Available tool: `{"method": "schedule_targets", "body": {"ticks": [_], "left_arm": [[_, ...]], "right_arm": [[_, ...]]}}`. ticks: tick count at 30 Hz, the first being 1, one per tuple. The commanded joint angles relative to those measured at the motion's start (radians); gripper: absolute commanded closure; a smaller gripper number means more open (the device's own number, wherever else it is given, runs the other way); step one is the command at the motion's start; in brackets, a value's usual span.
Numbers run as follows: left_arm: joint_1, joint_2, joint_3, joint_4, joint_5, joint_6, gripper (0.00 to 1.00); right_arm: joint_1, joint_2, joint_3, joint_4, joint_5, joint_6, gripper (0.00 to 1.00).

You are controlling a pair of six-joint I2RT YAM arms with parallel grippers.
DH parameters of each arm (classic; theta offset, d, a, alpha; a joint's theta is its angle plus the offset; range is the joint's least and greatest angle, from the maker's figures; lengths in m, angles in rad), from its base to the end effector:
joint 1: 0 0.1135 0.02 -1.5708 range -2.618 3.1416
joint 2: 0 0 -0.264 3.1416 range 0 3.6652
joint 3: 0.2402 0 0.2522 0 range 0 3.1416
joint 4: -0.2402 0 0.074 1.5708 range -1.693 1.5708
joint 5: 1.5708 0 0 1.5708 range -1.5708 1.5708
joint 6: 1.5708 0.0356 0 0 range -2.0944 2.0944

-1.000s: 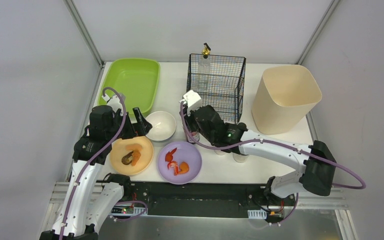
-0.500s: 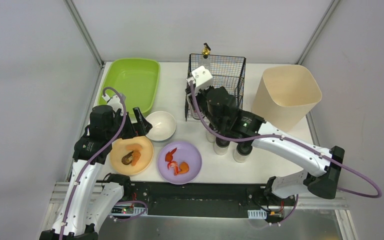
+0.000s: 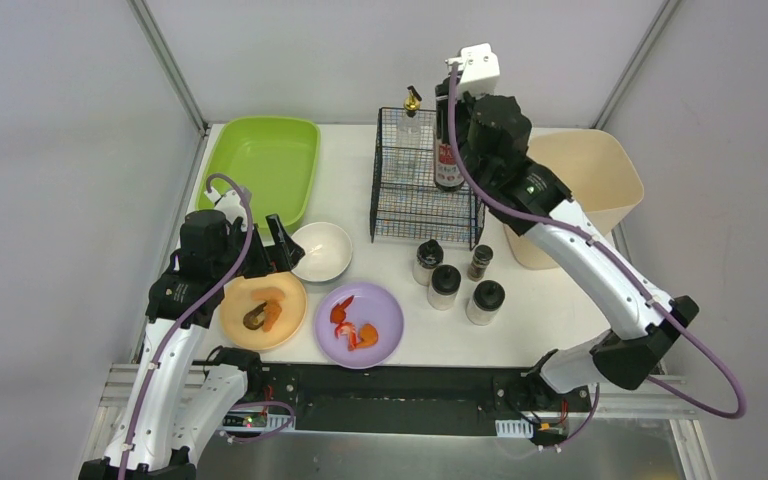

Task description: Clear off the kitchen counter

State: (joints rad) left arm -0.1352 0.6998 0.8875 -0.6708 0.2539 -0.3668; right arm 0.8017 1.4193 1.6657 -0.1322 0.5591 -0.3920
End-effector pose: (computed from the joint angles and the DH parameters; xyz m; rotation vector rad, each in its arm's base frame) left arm 0.1410 -0.0282 0.3378 -0.0808 2.0845 -0.5695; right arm 0.2268 0.2072 0.5043 -0.4152 1.4148 -0.0744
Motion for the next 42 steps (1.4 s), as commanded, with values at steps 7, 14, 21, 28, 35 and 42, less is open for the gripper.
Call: {"method": "schedule_targets", "body": {"ticks": [7,14,21,28,35,42], "left_arm": [[0.014,-0.002,-0.002,0.022,0.015,0.009,0.0],[0.014,-0.004,-0.002,0.022,0.014,0.009,0.0],[0.017,-0.013,0.0,0.022,0.02,0.009,0.0],[0.021,-0.015,-0.001,0.021,0.023,0.008,0.0],[0.025,-0.014,0.001,0.022,0.027,0.008,0.0],[0.031,-0.007,0.001,0.022,0.031,0.006,0.01]], "right_arm": [[-0.172,0.146,0.241,0.158,-0.06,0.059,1.0],[-0.233,0.271,0.405,0.17,-0.081,0.078,1.0],[-0.263,0.363,0.442,0.197,-0.065,0.104,1.0],[-0.306,0.403,0.35,0.286,-0.061,0.142,1.0],[-0.336,0.422,0.258,0.323,-0.08,0.184,1.0],[-0.336,0.421,0.135,0.34,-0.084,0.228,1.0]]}}
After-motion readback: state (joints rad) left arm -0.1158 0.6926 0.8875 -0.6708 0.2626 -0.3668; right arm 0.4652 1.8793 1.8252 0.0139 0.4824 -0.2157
